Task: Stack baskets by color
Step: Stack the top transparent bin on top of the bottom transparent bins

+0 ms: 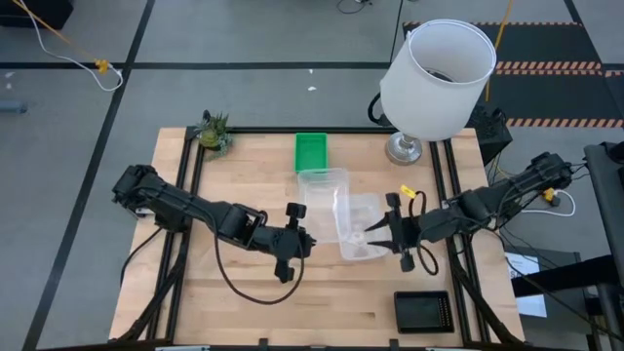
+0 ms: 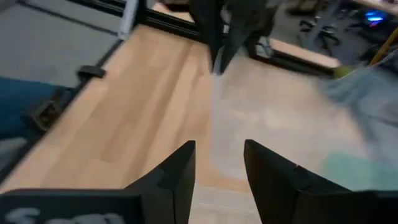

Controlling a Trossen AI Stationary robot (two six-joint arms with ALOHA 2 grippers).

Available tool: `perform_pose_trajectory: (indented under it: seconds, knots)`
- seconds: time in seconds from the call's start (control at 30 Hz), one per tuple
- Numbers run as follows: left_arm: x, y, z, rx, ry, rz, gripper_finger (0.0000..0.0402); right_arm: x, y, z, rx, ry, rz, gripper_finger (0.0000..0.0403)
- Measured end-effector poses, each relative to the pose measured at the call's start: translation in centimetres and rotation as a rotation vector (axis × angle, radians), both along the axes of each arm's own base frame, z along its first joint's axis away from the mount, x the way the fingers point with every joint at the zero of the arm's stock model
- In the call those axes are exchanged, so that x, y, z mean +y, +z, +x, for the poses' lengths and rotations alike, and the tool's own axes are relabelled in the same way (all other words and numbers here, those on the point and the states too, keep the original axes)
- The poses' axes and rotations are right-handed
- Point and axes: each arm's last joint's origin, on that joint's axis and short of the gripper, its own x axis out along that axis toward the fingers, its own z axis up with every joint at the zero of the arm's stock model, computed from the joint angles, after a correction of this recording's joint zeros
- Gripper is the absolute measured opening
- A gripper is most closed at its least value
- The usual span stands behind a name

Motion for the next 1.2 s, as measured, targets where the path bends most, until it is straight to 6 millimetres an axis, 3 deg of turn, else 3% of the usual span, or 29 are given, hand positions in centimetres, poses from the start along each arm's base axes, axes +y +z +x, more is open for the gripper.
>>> perform_pose_trajectory:
  seconds: [0.1, 0.27, 0.57, 0.77, 1.2]
  knots:
    - [0.3, 0.0, 0.1, 0.004, 0.003, -0.026, 0.0024, 0.2, 2.3, 1.2, 0.038, -0.013, -0.09, 0.0127]
    - [0.4, 0.1, 0.3, -0.006, 0.004, -0.042, 0.0024, 0.5, 3.9, 3.5, 0.232, 0.086, -0.337, 0.0127]
    - [0.1, 0.0, 0.2, 0.012, -0.051, -0.087, 0.0024, 1.1, 3.0, 5.9, 0.353, 0.324, -0.671, 0.0127]
    - [0.1, 0.0, 0.2, 0.015, -0.07, -0.085, 0.0024, 1.1, 2.2, 6.8, 0.394, 0.356, -0.804, 0.0127]
    - [0.5, 0.2, 0.6, -0.014, -0.085, -0.068, 0.0024, 0.2, 1.9, 6.8, 0.443, 0.407, -0.873, 0.0093]
